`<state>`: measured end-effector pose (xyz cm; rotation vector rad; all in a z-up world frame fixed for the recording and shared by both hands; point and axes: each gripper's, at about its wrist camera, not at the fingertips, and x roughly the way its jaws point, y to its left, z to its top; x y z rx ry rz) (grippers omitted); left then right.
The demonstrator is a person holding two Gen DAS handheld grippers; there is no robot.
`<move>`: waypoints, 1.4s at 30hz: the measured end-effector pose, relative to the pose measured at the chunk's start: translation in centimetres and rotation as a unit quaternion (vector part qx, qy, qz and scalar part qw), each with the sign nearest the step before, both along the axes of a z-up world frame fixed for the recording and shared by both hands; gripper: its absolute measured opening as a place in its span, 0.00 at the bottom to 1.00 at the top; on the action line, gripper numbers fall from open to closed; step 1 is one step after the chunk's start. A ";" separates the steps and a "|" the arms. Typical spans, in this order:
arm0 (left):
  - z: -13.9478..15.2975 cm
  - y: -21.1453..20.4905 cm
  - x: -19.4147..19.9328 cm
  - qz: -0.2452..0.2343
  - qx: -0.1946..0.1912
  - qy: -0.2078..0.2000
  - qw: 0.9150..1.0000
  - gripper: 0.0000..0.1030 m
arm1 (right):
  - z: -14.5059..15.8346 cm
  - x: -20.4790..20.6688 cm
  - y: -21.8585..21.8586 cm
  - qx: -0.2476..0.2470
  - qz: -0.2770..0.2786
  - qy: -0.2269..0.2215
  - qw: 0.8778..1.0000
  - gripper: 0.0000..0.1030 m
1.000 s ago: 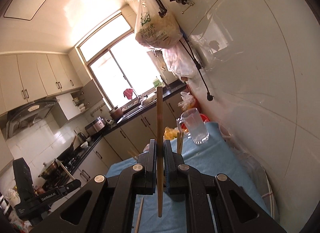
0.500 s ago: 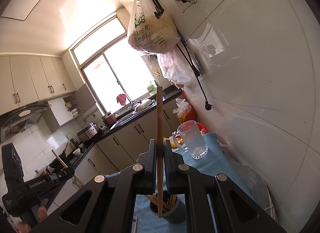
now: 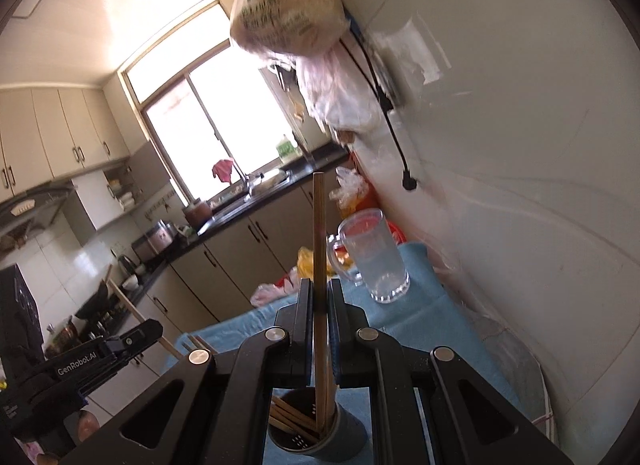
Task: Organize utensils
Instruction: 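Carry both upright chopsticks over the black holder cup and lower them in, then release both chopsticks into the holder cup by opening both grippers, then move both open grippers back toward the last two chopsticks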
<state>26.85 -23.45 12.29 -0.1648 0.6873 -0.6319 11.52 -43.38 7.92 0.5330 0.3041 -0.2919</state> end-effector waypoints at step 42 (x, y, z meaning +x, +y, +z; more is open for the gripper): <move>-6.2 10.7 -8.0 0.077 0.050 -0.001 0.996 0.79 | -6.0 -5.8 5.4 -0.017 -0.032 0.070 0.997 0.88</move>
